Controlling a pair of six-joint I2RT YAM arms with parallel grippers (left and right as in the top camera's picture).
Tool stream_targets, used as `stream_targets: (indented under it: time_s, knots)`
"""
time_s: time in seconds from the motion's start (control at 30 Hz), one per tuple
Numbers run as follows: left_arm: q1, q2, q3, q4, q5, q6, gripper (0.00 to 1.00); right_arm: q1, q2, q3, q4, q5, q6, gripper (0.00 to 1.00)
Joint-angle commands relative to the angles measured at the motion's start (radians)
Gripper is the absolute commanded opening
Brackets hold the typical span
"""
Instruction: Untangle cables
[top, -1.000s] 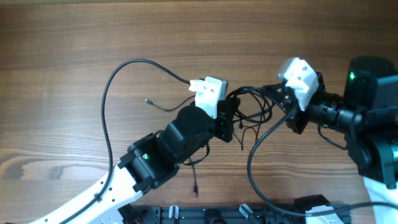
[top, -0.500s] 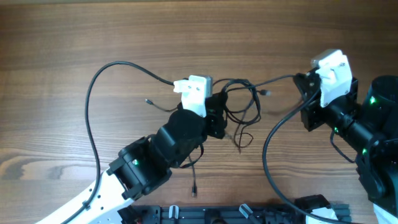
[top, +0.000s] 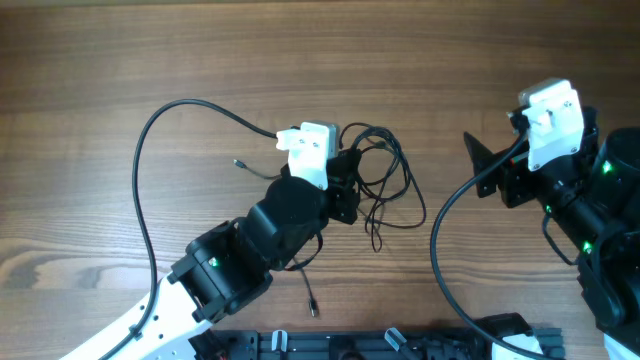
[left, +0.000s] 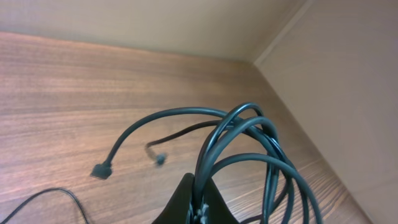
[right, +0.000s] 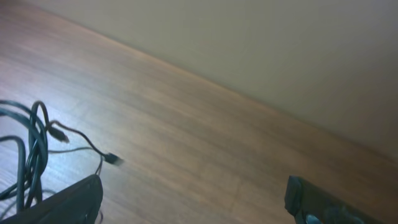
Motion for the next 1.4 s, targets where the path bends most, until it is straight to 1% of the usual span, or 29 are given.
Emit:
stream_targets:
  time_s: [0.0, 0.1, 0.17, 0.23, 0.3, 0.4, 0.47, 0.57, 0.63, 0.7, 0.8, 0.83, 0.87, 0.9, 0.93, 1.03, 1.07, 1.1, 1.13, 1.17, 1.2, 1.23, 1.27, 1.3, 1.33, 1.37]
  knots:
    - [0.004, -0.015, -0.003, 0.054, 0.004, 0.017, 0.04, -0.002, -0.008, 0.022, -0.026, -0.094, -0.003, 0.96]
    - [0.004, -0.015, -0.003, 0.115, 0.114, 0.112, 0.04, -0.002, -0.008, 0.022, -0.027, -0.237, -0.055, 0.96]
    - [0.004, -0.015, -0.003, 0.153, 0.18, 0.171, 0.04, -0.003, -0.008, 0.022, -0.021, -0.316, -0.054, 0.96]
    - [0.004, -0.015, -0.003, 0.164, 0.197, 0.182, 0.04, -0.002, -0.008, 0.022, -0.019, -0.332, -0.05, 0.96]
    - [0.004, -0.015, -0.003, 0.168, 0.223, 0.223, 0.04, -0.002, -0.008, 0.022, -0.019, -0.332, -0.051, 0.94]
    - [0.004, -0.015, -0.003, 0.169, 0.229, 0.248, 0.04, -0.002, -0.008, 0.022, -0.019, -0.384, -0.061, 0.93]
    - [0.004, -0.015, -0.003, 0.179, 0.272, 0.292, 0.04, -0.002, -0.008, 0.022, -0.022, -0.446, -0.126, 0.93]
    - [0.004, -0.015, -0.003, 0.208, 0.371, 0.382, 0.04, -0.002, -0.008, 0.022, -0.04, -0.463, -0.198, 0.93]
    - [0.004, -0.015, -0.003, 0.232, 0.42, 0.405, 0.04, -0.002, -0.003, 0.022, -0.065, -0.463, -0.236, 0.93]
    - [0.004, -0.015, -0.003, 0.26, 0.46, 0.406, 0.04, -0.002, 0.008, 0.022, -0.076, -0.462, -0.239, 0.92]
    - [0.004, -0.018, -0.003, 0.269, 0.473, 0.406, 0.04, -0.003, 0.026, 0.022, -0.076, -0.462, -0.239, 0.88]
    - [0.004, -0.021, -0.003, 0.27, 0.483, 0.406, 0.04, -0.003, 0.029, 0.022, -0.077, -0.463, -0.239, 0.84]
    - [0.004, -0.026, -0.003, 0.272, 0.501, 0.421, 0.04, -0.002, 0.034, 0.022, -0.077, -0.463, -0.239, 0.68]
    - [0.004, -0.034, -0.003, 0.275, 0.515, 0.455, 0.04, -0.002, 0.039, 0.022, -0.077, -0.463, -0.239, 0.19]
    - [0.005, -0.039, -0.003, 0.278, 0.513, 0.457, 0.04, -0.002, 0.039, 0.022, -0.077, -0.463, -0.238, 0.04]
    - [0.005, -0.045, -0.003, 0.304, 0.465, 0.456, 0.04, -0.002, 0.037, 0.022, -0.077, -0.463, -0.238, 0.04]
    - [0.005, -0.045, -0.003, 0.306, 0.428, 0.451, 0.11, -0.003, 0.037, 0.022, -0.074, -0.463, -0.234, 0.04]
    - [0.005, -0.045, -0.003, 0.306, 0.377, 0.418, 0.47, -0.003, 0.037, 0.022, -0.068, -0.462, -0.215, 0.04]
    - [0.005, -0.045, -0.003, 0.306, 0.33, 0.363, 0.49, -0.003, 0.037, 0.022, -0.057, -0.457, -0.196, 0.04]
    - [0.005, -0.045, -0.003, 0.304, 0.269, 0.287, 0.56, -0.003, 0.037, 0.022, -0.039, -0.446, -0.169, 0.04]
    - [0.005, -0.048, -0.003, 0.302, 0.237, 0.242, 0.55, -0.003, 0.037, 0.022, -0.024, -0.439, -0.151, 0.04]
    - [0.005, -0.051, -0.003, 0.298, 0.209, 0.196, 0.51, -0.003, 0.037, 0.022, -0.002, -0.432, -0.124, 0.04]
    - [0.005, -0.056, -0.003, 0.294, 0.191, 0.16, 0.44, -0.003, 0.037, 0.022, 0.014, -0.427, -0.101, 0.04]
    - [0.005, -0.063, -0.003, 0.29, 0.175, 0.129, 0.43, -0.003, 0.037, 0.022, 0.035, -0.424, -0.074, 0.04]
    - [0.005, -0.073, -0.003, 0.274, 0.139, 0.08, 0.48, -0.003, 0.037, 0.022, 0.056, -0.423, -0.05, 0.04]
    - [0.005, -0.081, -0.003, 0.252, 0.102, 0.042, 0.44, -0.003, 0.037, 0.022, 0.068, -0.424, -0.042, 0.04]
